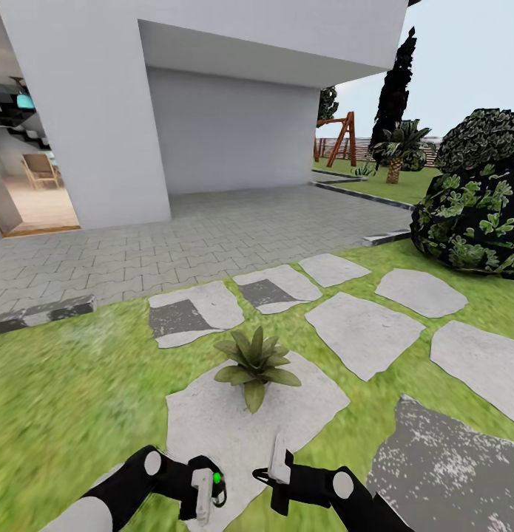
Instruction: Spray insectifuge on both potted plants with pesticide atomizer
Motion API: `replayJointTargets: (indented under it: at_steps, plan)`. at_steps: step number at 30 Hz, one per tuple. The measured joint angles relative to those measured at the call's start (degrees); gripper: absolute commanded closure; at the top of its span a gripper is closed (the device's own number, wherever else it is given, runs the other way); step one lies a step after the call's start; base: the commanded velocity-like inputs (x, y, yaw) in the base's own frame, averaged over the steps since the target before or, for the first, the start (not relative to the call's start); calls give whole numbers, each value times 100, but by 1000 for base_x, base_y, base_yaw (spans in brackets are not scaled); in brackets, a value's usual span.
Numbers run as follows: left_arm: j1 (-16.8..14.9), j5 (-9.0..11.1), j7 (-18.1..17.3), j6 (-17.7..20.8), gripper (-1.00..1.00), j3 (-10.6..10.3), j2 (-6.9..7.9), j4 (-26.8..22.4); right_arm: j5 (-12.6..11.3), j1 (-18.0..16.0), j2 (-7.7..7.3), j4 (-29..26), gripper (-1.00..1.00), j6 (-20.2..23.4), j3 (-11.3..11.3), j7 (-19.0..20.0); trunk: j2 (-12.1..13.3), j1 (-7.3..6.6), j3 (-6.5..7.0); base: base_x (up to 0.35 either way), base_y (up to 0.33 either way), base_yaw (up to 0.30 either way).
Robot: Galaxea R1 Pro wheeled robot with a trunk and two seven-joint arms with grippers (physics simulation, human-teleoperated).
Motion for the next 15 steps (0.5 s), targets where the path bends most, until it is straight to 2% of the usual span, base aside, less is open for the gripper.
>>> replayJointTargets:
  at_steps: [1, 4, 9, 12, 15]
  plan:
    - [8, -7, 12, 1, 100, 3, 150, 2, 0, 0, 0, 0, 100, 0, 0, 0, 0, 0, 0, 0, 0, 0]
    - [25, 5, 20, -2, 100, 11, 399, 7, 6, 0, -1, 0, 100, 0, -1, 0, 0, 0, 0, 0, 0, 0]
    - [50, 29, 27, -1, 100, 17, 731, 10, 9, 0, -2, 0, 100, 0, 0, 0, 0, 0, 0, 0, 0, 0]
    - [64, 37, 31, -1, 100, 18, 1016, 14, 15, 0, -7, 12, 100, 0, -1, -2, 0, 0, 0, 0, 0, 0]
    - [65, 104, 31, 5, 100, 34, 1215, 14, 20, 0, -8, 16, 100, 0, -5, -6, 0, 0, 0, 0, 0, 0]
